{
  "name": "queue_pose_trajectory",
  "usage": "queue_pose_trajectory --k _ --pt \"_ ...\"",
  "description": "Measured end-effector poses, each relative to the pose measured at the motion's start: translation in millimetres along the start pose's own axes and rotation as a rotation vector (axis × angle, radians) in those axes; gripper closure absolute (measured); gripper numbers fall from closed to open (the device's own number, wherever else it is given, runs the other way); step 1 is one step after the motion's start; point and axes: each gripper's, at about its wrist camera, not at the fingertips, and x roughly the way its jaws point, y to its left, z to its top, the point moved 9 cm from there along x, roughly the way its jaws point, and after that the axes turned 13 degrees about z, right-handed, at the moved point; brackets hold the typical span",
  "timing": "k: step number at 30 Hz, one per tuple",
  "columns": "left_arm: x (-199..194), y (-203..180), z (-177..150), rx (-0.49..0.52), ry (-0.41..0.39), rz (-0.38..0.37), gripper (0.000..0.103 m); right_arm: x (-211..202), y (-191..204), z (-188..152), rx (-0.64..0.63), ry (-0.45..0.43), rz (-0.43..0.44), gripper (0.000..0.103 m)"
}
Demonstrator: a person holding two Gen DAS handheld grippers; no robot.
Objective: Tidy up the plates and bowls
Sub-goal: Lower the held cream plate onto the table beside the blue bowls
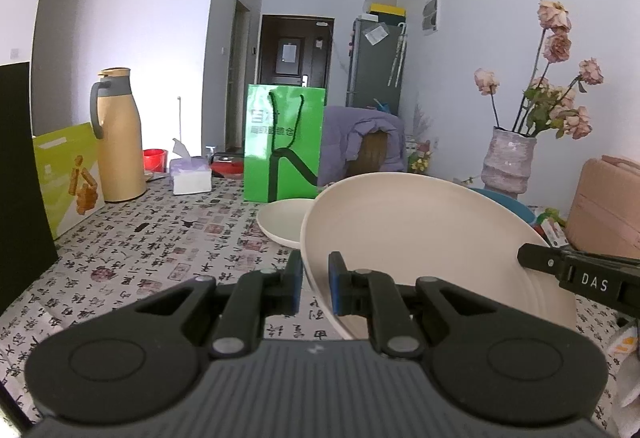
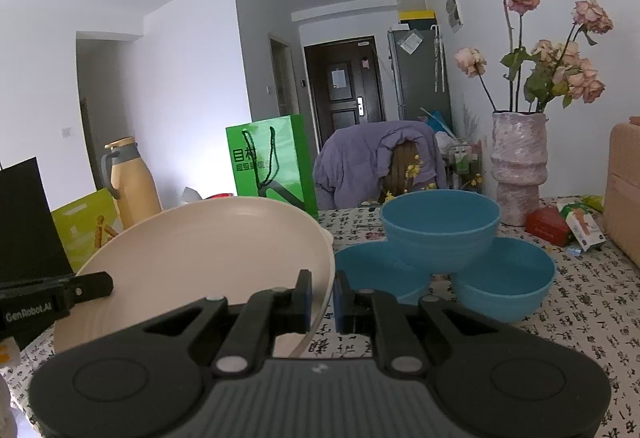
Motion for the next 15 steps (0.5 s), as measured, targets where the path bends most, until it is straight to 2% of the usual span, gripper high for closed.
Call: queue_pose_trajectory --k 15 --pt "-2.2 -28.5 -18.1 0.056 0.019 -0.058 0.089 -21.8 -22.6 -16.6 0.01 0.013 -0.063 0.092"
